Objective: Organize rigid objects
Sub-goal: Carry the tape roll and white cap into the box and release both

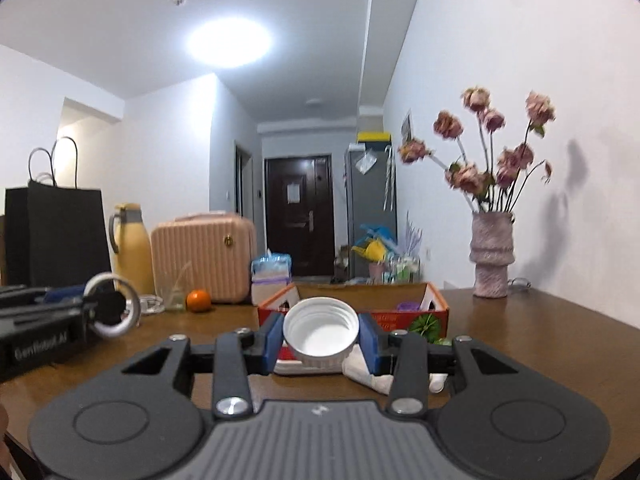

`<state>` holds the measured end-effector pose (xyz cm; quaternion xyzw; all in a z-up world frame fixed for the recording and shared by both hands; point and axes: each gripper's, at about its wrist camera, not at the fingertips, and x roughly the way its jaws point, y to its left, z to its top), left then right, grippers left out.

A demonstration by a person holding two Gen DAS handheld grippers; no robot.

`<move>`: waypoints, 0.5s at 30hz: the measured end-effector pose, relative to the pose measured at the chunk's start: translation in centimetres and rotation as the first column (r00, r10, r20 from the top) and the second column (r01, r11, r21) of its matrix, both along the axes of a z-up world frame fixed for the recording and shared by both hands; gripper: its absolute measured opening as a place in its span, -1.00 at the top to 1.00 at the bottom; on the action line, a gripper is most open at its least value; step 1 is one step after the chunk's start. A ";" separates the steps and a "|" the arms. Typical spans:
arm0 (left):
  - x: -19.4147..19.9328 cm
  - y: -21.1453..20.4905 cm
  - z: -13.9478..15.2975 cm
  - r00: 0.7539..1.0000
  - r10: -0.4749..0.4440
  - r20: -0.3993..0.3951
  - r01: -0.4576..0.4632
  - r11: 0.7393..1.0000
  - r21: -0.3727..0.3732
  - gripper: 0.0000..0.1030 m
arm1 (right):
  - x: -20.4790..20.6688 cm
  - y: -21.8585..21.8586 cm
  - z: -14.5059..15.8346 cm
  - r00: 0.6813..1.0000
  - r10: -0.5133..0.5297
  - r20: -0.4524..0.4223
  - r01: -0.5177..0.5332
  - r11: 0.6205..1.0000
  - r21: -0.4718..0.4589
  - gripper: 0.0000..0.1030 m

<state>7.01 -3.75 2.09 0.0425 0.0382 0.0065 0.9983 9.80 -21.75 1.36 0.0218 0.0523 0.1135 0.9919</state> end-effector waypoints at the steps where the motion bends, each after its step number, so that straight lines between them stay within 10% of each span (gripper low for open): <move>1: -0.2 0.0 0.2 1.000 -0.004 0.003 0.004 1.000 -0.003 0.57 | -0.3 -0.1 0.1 1.000 -0.003 0.005 0.002 1.000 0.004 0.24; 15: 3.1 0.7 1.1 0.999 -0.033 -0.016 0.032 0.999 -0.036 0.57 | 2.7 -0.4 0.2 1.000 0.005 -0.020 -0.005 1.000 0.000 0.24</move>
